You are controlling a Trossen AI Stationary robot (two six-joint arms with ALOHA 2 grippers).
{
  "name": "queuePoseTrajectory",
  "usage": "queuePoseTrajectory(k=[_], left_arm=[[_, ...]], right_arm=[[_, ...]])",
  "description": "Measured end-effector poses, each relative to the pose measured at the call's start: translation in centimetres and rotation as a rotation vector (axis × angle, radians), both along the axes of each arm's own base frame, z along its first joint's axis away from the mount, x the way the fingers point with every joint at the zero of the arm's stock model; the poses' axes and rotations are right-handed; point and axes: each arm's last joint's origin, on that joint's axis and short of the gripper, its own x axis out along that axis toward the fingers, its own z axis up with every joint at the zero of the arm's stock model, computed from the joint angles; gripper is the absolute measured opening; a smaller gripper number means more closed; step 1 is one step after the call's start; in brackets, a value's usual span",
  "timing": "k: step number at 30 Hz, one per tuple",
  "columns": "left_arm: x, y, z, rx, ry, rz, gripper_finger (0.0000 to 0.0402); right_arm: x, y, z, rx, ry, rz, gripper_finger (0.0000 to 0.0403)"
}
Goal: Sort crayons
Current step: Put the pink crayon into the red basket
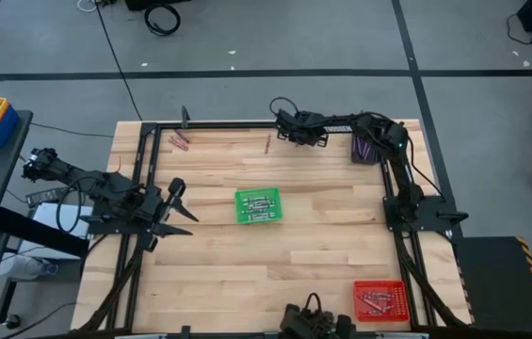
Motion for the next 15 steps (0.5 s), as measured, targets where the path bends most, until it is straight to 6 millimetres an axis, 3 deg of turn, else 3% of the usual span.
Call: queuePoseTrajectory(k=[11,15], left_arm=[[0.00,0.00,-0.03,0.004,0.002,0.000,0.0173],[0.00,0.00,-0.03,0.004,0.002,0.000,0.0173]], right_arm=[[-0.06,-0.21,0.03,0.082,-0.049,0.040,0.0048],[-0.08,-0.17,0.18,0.086,-0.046,0.059,0.0032]])
